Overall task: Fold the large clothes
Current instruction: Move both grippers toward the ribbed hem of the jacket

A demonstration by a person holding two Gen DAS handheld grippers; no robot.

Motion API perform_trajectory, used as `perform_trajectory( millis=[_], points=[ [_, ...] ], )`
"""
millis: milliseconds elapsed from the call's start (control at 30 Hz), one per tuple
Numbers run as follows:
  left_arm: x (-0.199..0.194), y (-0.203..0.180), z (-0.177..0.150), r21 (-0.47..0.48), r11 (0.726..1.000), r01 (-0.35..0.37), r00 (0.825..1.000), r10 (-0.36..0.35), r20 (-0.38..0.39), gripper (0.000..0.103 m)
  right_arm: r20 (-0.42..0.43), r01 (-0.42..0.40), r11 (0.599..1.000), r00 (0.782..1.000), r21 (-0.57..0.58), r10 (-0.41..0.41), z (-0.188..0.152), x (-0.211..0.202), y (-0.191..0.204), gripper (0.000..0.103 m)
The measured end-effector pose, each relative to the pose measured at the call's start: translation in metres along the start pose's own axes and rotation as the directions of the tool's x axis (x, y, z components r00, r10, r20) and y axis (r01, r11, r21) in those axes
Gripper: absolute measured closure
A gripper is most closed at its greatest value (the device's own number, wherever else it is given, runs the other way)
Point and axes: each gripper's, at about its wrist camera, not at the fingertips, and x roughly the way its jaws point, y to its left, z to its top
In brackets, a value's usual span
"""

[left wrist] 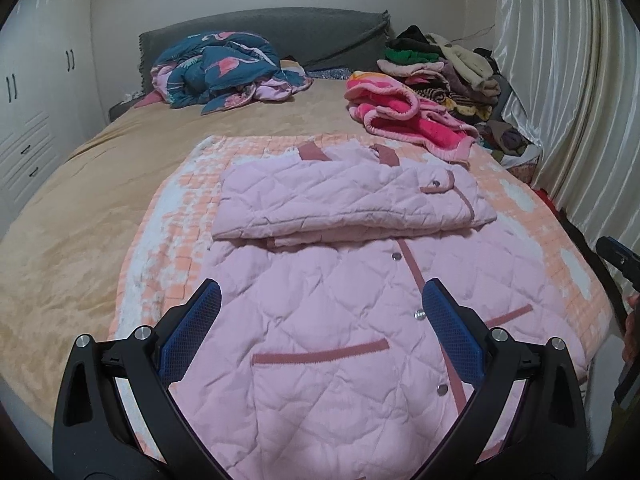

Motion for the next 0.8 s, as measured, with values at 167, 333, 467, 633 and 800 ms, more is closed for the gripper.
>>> perform_trajectory(
  millis=[167,333,467,633,800],
  points=[
    [-0.001,-0.004,-0.011,0.007,1.0,-0.008,1.0,0.008,-0.004,0.009,-0.017,-0.001,1.0,1.0,0.002,0.001,-0.008,-0.001,-0.004,0.004],
    [-0.002,-0.004,-0.019,0.002,1.0,-0.007,1.0,0.007,-0.009,0.009,-0.035,-0.004,1.0,0.999,-0.001,0.004,-0.017,-0.001,-0.006,0.004],
    [-0.003,-0.005,-0.025,0.001,1.0,-0.009,1.0,0.009,-0.014,0.009,-0.051,-0.008,1.0,0.999,-0.008,0.007,-0.025,-0.001,-0.006,0.004],
    [-0.002,-0.004,-0.031,0.0,1.0,-0.013,1.0,0.013,-0.026,0.009,-0.069,0.0,1.0,0.998,-0.028,-0.002,-0.033,0.0,-0.006,0.004],
    [-0.001,-0.003,-0.037,-0.001,1.0,-0.022,0.999,0.022,-0.035,0.009,-0.088,0.001,0.999,0.996,-0.035,-0.004,-0.042,0.002,-0.008,0.004]
  ],
)
